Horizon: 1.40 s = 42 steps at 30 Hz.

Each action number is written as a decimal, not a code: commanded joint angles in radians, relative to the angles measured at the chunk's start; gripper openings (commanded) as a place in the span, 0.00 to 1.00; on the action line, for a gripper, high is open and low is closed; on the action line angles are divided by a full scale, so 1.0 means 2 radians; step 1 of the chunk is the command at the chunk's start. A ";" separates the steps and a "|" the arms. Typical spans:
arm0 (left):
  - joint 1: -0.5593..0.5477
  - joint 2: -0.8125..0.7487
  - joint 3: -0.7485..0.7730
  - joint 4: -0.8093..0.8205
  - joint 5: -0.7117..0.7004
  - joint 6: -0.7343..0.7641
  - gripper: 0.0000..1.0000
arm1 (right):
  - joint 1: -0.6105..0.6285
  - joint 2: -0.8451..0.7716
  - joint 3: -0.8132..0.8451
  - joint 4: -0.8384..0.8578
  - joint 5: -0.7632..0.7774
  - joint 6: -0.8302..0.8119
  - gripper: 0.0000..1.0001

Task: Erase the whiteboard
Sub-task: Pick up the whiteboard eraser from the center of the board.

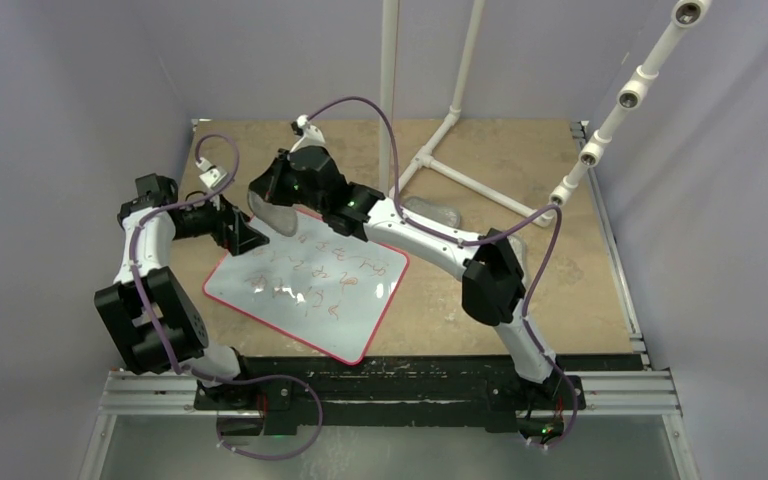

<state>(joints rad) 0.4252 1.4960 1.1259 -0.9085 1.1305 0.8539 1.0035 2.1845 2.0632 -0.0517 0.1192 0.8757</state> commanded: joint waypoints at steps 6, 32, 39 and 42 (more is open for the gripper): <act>0.004 -0.074 -0.034 0.003 0.045 0.070 0.99 | 0.011 -0.047 -0.032 0.046 0.019 0.072 0.00; 0.003 0.018 0.061 -0.085 0.031 0.165 0.00 | 0.017 -0.134 -0.159 0.048 0.025 0.102 0.00; 0.002 0.085 0.113 -0.264 0.025 0.345 0.23 | -0.012 -0.165 -0.223 0.075 -0.011 0.118 0.00; 0.002 0.070 0.091 -0.263 0.038 0.352 0.46 | -0.018 -0.161 -0.219 0.085 -0.030 0.129 0.00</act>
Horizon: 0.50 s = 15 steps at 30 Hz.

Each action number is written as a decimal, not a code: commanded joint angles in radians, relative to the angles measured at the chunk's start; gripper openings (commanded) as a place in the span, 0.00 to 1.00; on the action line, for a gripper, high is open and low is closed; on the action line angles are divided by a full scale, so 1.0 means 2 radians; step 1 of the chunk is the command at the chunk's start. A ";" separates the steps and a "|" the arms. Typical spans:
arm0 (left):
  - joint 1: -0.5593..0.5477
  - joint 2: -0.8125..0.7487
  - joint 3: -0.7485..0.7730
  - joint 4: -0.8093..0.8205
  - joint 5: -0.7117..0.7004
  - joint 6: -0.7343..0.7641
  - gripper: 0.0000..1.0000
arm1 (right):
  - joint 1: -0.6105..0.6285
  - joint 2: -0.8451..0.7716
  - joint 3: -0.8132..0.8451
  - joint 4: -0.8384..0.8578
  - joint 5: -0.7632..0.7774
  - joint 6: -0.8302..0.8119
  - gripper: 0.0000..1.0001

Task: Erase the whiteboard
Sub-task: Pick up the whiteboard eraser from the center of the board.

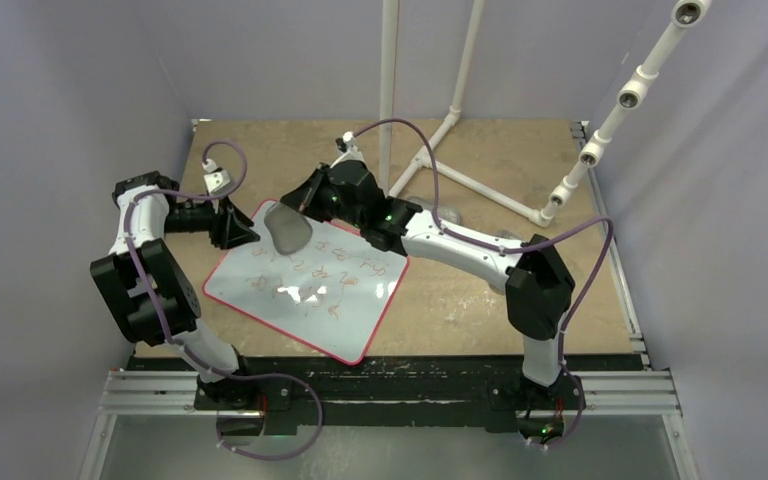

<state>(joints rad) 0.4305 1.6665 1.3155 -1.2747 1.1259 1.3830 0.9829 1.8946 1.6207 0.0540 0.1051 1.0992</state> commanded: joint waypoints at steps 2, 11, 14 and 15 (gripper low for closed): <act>-0.006 -0.030 -0.025 -0.080 0.060 0.092 0.55 | -0.009 -0.008 0.012 0.033 -0.033 0.023 0.00; -0.023 -0.062 -0.062 -0.080 0.091 0.103 0.96 | -0.010 0.019 0.063 0.020 -0.031 0.031 0.00; -0.022 -0.066 -0.058 -0.073 0.117 0.102 0.97 | -0.010 0.022 0.071 0.027 -0.020 0.032 0.00; -0.021 -0.065 -0.056 -0.073 0.123 0.103 0.98 | -0.009 0.023 0.072 0.028 -0.019 0.033 0.00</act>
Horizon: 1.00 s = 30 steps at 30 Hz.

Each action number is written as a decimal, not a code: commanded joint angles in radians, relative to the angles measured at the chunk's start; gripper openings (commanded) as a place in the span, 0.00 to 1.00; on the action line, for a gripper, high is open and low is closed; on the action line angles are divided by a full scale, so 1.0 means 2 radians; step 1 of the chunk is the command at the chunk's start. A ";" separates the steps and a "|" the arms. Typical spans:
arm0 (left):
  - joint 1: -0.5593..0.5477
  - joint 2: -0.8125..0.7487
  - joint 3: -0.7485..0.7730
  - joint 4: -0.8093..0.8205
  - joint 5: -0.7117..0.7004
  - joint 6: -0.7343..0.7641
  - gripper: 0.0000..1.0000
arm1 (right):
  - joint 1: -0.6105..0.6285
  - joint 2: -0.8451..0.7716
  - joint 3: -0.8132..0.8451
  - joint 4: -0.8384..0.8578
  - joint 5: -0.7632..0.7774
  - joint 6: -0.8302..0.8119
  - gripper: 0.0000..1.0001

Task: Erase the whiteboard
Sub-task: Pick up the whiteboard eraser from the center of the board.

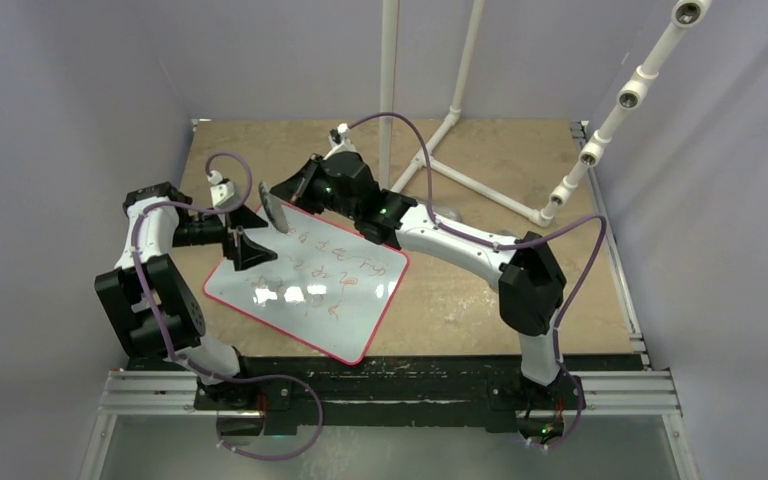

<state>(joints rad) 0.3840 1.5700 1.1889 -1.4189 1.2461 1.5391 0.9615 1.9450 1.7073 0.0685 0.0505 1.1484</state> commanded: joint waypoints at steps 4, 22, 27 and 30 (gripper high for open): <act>0.007 0.001 0.020 -0.003 0.071 0.038 0.99 | 0.003 -0.002 0.028 0.028 0.005 0.013 0.00; -0.021 -0.069 0.075 0.422 -0.276 -0.480 0.99 | -0.001 0.020 0.038 0.005 0.031 0.001 0.00; -0.020 -0.016 0.098 0.338 -0.207 -0.444 0.99 | -0.006 0.025 0.048 0.002 0.046 -0.002 0.00; -0.021 -0.017 0.093 0.352 -0.190 -0.471 0.99 | -0.009 0.036 0.055 0.004 0.050 0.007 0.00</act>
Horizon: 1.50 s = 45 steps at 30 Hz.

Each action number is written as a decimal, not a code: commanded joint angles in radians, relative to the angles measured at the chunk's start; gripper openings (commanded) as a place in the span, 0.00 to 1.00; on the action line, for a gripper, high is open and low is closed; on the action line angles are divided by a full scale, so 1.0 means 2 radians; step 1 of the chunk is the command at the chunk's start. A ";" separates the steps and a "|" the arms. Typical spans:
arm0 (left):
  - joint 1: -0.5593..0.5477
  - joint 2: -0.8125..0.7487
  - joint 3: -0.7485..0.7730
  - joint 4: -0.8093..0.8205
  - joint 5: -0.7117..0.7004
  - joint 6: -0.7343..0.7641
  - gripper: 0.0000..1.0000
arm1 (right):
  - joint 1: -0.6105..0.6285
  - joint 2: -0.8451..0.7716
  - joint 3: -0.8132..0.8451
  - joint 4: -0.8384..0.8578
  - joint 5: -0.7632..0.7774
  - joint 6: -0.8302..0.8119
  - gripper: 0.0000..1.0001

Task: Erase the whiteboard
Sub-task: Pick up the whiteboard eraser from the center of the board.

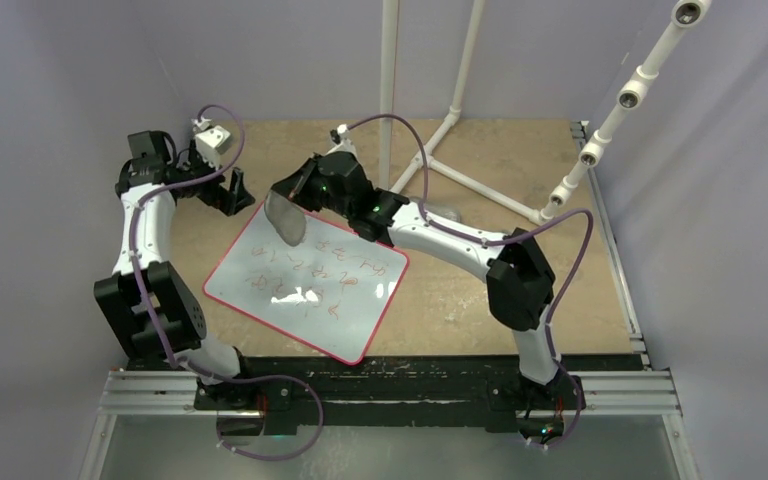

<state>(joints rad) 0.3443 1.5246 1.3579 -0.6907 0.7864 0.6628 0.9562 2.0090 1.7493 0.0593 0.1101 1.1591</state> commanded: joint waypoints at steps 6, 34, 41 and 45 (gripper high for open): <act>-0.001 -0.056 -0.060 0.064 0.048 -0.061 0.99 | -0.009 0.026 0.057 0.014 0.032 0.018 0.00; -0.054 -0.097 -0.190 0.250 0.022 -0.111 0.98 | -0.003 0.018 0.034 0.070 0.009 0.074 0.00; -0.054 -0.085 -0.185 0.214 0.036 -0.087 0.73 | -0.003 -0.007 0.004 0.087 0.012 0.076 0.00; -0.054 -0.085 -0.182 0.197 0.041 -0.075 0.62 | -0.003 -0.016 -0.014 0.101 0.002 0.085 0.00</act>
<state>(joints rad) 0.2394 1.3571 0.9665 -0.2722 0.8341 0.4801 0.9489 2.0464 1.7493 0.1841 0.1368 1.2991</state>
